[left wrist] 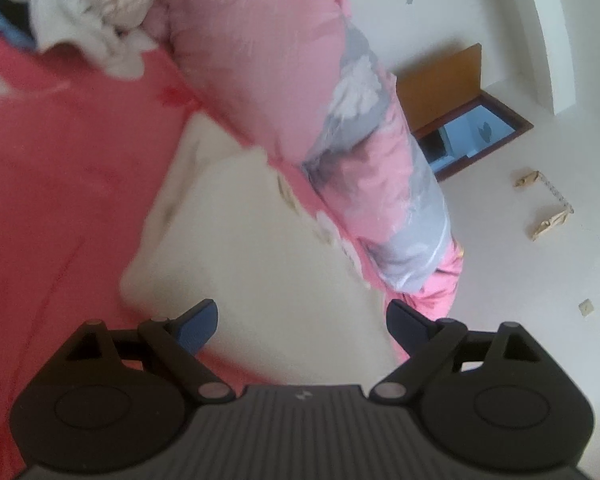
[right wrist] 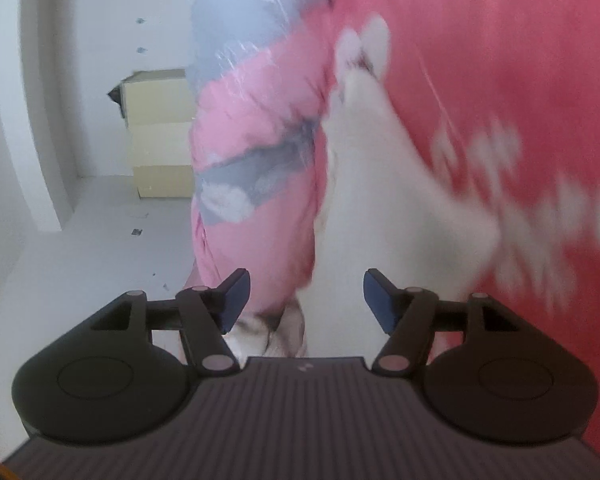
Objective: Fold towel
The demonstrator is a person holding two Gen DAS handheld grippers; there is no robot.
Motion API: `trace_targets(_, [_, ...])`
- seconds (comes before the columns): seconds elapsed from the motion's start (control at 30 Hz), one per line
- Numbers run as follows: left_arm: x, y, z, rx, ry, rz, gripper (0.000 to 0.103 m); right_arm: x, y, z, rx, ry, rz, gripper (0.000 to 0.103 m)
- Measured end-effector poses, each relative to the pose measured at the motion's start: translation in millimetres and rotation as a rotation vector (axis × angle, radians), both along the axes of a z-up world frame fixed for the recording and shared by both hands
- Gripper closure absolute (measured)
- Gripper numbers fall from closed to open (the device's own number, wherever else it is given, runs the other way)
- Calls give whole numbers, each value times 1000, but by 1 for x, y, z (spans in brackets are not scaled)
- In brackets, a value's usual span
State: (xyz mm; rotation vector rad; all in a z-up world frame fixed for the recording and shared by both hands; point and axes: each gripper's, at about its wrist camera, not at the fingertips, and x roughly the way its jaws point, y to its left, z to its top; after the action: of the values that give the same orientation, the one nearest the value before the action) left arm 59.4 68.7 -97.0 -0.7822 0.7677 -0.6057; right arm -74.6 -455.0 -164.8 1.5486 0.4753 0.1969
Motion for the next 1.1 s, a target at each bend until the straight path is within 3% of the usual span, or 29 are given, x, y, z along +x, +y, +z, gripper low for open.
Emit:
trace_targets(0.13, [-6,-5,-20,19,32,42,12,-8,20,-9,-21,102,40,39])
trace_targets(0.3, [0,-8,-35,117,-5,118,19,-1,28,-16,-121,184,-37,41])
trace_targets(0.67, [21,-22,-42,126,-109,203,19,25,22,-21,-211,160,-226,45])
trace_targets(0.83, [32,-24,-46,100,-114,226,22,33,16,-26,-206,136,-234,45])
trace_targets(1.1, [54,-33,-50,119,-118,233,26,60,10,-27,-246,92,-183,45])
